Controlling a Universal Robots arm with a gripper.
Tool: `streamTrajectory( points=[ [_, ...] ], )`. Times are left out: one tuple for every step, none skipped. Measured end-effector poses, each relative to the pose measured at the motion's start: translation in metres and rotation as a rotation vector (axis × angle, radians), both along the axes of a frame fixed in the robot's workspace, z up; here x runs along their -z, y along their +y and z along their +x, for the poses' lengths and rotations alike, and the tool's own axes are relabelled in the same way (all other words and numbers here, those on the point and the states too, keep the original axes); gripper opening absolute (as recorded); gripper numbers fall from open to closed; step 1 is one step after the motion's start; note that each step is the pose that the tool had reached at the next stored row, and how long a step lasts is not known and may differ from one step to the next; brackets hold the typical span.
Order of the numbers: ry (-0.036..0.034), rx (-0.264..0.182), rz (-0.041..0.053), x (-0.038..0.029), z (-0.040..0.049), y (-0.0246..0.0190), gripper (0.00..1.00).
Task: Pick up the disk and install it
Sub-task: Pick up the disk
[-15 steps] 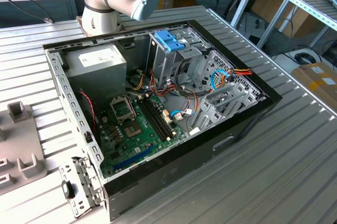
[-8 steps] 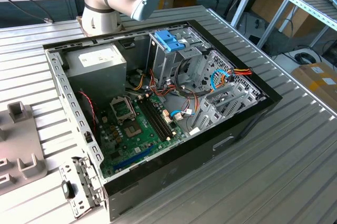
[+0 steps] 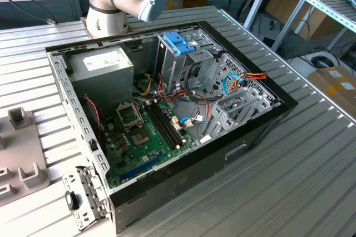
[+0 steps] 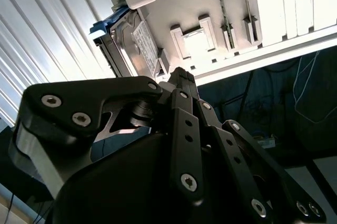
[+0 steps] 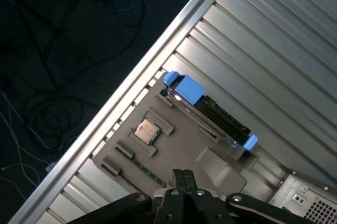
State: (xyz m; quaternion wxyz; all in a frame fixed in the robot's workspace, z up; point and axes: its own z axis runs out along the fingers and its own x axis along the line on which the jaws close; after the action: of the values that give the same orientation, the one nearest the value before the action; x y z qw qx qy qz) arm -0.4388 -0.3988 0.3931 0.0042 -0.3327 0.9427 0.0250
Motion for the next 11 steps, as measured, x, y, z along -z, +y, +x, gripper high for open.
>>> streamTrajectory(
  points=[
    [0.0000, -0.004, 0.0000, 0.0000, 0.0000, 0.0000, 0.10],
    [0.0000, -0.007, 0.0000, 0.0000, 0.0000, 0.0000, 0.10],
    [0.0000, -0.011, 0.0000, 0.0000, 0.0000, 0.0000, 0.10],
    [0.0001, -0.048, 0.0000, 0.0000, 0.0000, 0.0000, 0.10],
    [0.0001, -0.091, 0.0000, 0.0000, 0.0000, 0.0000, 0.10],
    [0.0001, -0.108, 0.0000, 0.0000, 0.0000, 0.0000, 0.10],
    [0.0000, -0.114, 0.0000, 0.0000, 0.0000, 0.0000, 0.10],
    [0.0000, -0.118, 0.0000, 0.0000, 0.0000, 0.0000, 0.10],
    [0.0001, -0.121, 0.0000, 0.0000, 0.0000, 0.0000, 0.10],
    [0.0000, -0.125, 0.0000, 0.0000, 0.0000, 0.0000, 0.10],
    [0.0001, -0.128, 0.0000, 0.0000, 0.0000, 0.0000, 0.10]
  ],
)
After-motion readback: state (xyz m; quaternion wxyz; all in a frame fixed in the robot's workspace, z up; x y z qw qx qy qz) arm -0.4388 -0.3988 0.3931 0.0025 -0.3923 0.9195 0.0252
